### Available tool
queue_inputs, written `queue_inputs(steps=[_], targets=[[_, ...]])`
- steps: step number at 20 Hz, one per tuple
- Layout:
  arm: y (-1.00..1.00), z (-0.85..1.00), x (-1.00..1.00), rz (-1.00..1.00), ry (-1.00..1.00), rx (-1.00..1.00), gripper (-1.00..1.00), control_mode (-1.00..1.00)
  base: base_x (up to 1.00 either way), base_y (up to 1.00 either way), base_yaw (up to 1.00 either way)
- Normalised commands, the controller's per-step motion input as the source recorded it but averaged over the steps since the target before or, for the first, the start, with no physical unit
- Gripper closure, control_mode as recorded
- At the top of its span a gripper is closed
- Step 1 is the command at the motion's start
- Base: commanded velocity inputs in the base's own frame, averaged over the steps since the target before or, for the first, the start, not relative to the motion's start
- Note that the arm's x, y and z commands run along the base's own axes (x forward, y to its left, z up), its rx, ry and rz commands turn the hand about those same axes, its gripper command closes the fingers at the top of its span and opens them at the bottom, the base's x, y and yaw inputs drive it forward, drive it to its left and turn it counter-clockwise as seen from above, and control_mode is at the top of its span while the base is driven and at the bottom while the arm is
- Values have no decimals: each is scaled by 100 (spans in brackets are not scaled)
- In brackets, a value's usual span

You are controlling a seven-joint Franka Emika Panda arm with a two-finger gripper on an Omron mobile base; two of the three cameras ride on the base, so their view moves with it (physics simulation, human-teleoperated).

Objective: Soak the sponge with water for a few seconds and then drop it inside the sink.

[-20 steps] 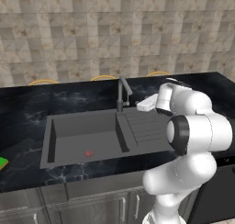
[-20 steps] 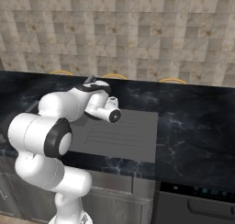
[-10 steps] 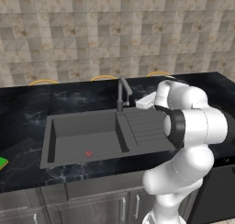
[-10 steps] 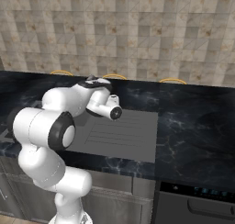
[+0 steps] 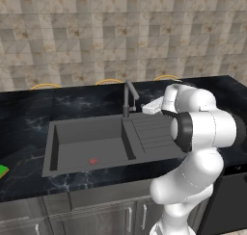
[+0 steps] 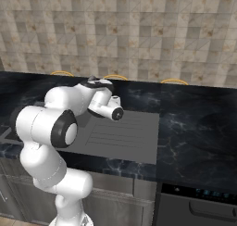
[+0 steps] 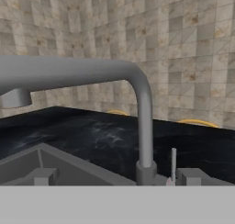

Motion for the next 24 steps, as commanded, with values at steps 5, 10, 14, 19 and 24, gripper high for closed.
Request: queue_inputs(steps=[5,10,14,19,24], targets=[[0,-8,8,0,0,0,-100,-100,0,0,0],[0,-8,10,0,0,0,-100,-100,0,0,0],[0,-7,10,0,0,0,-100,-100,0,0,0],[0,-1,5,0,0,0,-100,-100,0,0,0],[0,0,1,-2,0,0,-100,-100,0,0,0]])
